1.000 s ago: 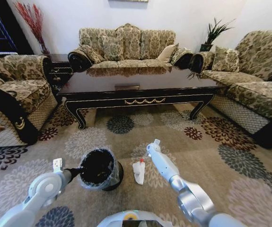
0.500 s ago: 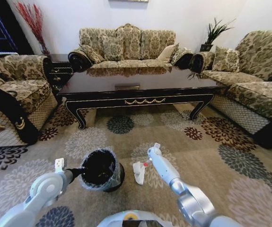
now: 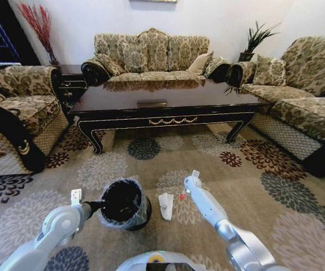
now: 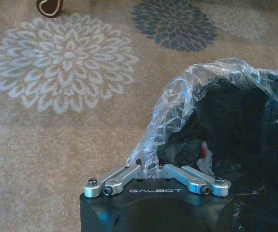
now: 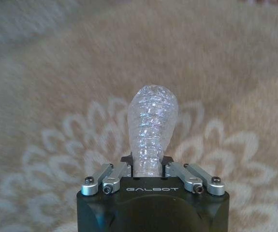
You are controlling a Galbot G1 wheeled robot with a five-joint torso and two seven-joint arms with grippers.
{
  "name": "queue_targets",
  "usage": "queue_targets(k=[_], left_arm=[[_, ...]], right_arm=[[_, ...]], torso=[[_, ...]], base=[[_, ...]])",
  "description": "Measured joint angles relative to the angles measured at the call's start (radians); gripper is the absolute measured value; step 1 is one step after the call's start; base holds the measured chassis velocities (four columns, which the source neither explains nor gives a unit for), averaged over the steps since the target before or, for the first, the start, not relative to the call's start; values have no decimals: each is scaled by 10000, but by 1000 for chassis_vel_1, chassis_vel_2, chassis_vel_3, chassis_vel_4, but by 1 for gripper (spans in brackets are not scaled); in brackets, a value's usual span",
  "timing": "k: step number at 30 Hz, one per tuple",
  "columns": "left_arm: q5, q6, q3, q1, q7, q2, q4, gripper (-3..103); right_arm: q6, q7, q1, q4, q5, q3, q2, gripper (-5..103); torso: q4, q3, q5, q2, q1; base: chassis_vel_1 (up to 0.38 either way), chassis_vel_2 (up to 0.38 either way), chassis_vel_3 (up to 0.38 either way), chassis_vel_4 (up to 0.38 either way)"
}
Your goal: Move to the front of the table and pick up the trash from the floor, then place it into the trash bin.
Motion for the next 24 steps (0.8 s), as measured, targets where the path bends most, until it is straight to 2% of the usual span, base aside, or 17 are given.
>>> queue_targets(k=[2,3,5,6,7,10,11,12,13,15,18,19,20,21,22,23,24], left_arm=[[-13,0,377,-405,-33,193,169,2],[-13,0,377,-405,-33,193,169,2],[-70,0,744,-902,-80,399,319,2],[-220,1,1118,-1477,-137,549,447,2],[-220,1,1118,-1477,-137,549,447,2],[-408,-9,2158,-2708,-146,902,762,2],[-445,-14,2810,-3285,-78,1090,952,2],[-445,-14,2810,-3285,-78,1090,952,2],[-448,-14,3451,-3870,11,1280,1126,2],[-474,-13,4076,-4412,103,1515,1219,2],[-499,-12,4828,-4990,236,1704,1279,2],[-525,-5,5098,-5273,328,1709,1340,2],[-548,-5,5448,-5606,435,1700,1412,2],[-708,-6,6624,-6615,575,1529,1618,2],[-708,-6,6624,-6615,575,1529,1618,2],[-913,-6,7434,-7406,600,1304,1760,2],[-1069,-4,7864,-7891,587,1121,1853,2]], right_arm=[[-5,-79,-697,1543,120,68,-664,25],[-5,-79,-697,1543,120,68,-664,25],[-4,-132,-1414,2864,175,275,-1430,25],[14,-325,-2015,3863,172,506,-2058,25],[14,-325,-2015,3863,172,506,-2058,25],[116,-1121,-3246,5943,-132,1046,-3080,25],[220,-1481,-3768,6712,-423,1303,-3400,25],[220,-1481,-3768,6712,-423,1303,-3400,25],[354,-1801,-4268,7398,-697,1535,-3631,25],[554,-2122,-4761,8241,-982,1714,-3820,25],[785,-2374,-5166,9297,-1089,1829,-3935,25],[874,-2449,-5363,9647,-1103,1921,-3959,25],[946,-2512,-5524,9901,-1122,1996,-3977,25],[1211,-2777,-5932,10562,-1315,2218,-4019,25],[1211,-2777,-5932,10562,-1315,2218,-4019,25],[1436,-3035,-6179,10920,-1484,2361,-4024,25],[1586,-3206,-6312,11128,-1586,2462,-4023,25]], torso=[[4,0,1,-1,0],[4,0,1,-1,0],[0,-1,1,0,0],[-4,0,-2,0,0],[-4,0,-2,0,0],[-7,-2,1,0,0],[-7,-1,-1,0,0],[-7,-1,-1,0,0],[-8,0,-6,0,0],[-9,0,-1,0,1],[14,-1,2,0,0],[15,-1,-1,0,0],[14,-1,-1,0,0],[11,-1,0,0,0],[11,-1,0,0,0],[-5,0,-9,0,1],[-8,0,-10,0,1]], base=[[0,0,0,0],[0,0,0,0],[0,0,0,0],[0,0,0,0],[0,0,0,0],[0,0,0,0],[0,0,0,0],[0,0,0,0],[0,0,0,0],[0,0,0,0],[0,0,0,0],[0,0,0,0],[0,0,0,0],[0,0,0,0],[0,0,0,0],[0,0,0,0],[0,0,0,0]])
